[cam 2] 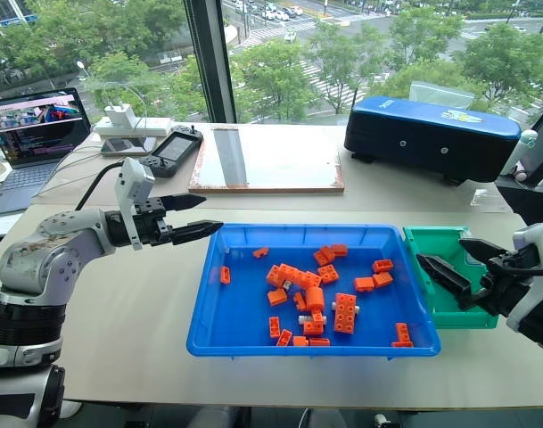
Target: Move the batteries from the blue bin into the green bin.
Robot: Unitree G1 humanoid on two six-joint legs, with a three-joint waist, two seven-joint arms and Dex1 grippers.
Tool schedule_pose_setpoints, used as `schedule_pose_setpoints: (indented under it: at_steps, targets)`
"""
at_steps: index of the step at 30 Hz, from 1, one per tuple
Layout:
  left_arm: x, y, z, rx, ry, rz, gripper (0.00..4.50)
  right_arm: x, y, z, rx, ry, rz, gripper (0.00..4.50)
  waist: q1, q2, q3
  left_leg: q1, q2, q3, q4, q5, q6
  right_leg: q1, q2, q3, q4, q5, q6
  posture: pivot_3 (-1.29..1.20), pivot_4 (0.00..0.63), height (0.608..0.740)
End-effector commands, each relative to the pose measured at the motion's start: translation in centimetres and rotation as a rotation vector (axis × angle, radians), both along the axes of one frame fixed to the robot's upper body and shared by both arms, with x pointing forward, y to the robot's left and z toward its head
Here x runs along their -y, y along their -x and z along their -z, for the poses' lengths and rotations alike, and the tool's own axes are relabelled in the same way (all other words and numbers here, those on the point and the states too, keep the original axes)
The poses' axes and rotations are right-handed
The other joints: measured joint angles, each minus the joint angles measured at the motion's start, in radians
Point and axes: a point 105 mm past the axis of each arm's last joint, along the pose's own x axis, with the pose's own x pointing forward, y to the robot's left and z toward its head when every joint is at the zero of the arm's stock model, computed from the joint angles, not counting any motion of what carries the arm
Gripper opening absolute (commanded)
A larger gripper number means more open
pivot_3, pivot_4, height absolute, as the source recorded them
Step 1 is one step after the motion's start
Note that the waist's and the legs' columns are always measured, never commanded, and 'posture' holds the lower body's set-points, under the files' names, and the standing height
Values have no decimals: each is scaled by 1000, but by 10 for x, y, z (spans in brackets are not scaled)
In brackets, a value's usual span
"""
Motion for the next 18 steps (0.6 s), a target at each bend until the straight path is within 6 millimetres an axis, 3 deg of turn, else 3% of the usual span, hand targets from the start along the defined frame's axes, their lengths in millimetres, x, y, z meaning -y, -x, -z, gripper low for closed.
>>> schedule_pose_setpoints:
  at_steps: [1,8,13,18]
  targets:
    - [4,0,-12,47,-16,24,4500,-3,-2,-11,41,47,-6,4416,0,0,0,0,0,0,0,0,0,0,0,0,0,0,0,0,150,732]
    - [38,-20,-25,13,-46,43,4500,-28,-4,-19,-50,181,-99,4416,3,0,0,-1,-1,0,1,0,0,0,0,0,0,0,0,0,150,732]
    - [60,13,-19,5,-105,283,4500,-57,6,-17,-228,382,-321,4416,-10,-1,1,-1,0,1,0,0,0,-1,1,1,-1,0,0,0,150,732]
    - [56,36,-5,-56,-172,382,4500,-60,-8,-4,-337,528,-418,4416,-14,-1,1,-1,2,1,0,0,1,-1,2,1,-1,0,-1,0,150,732]
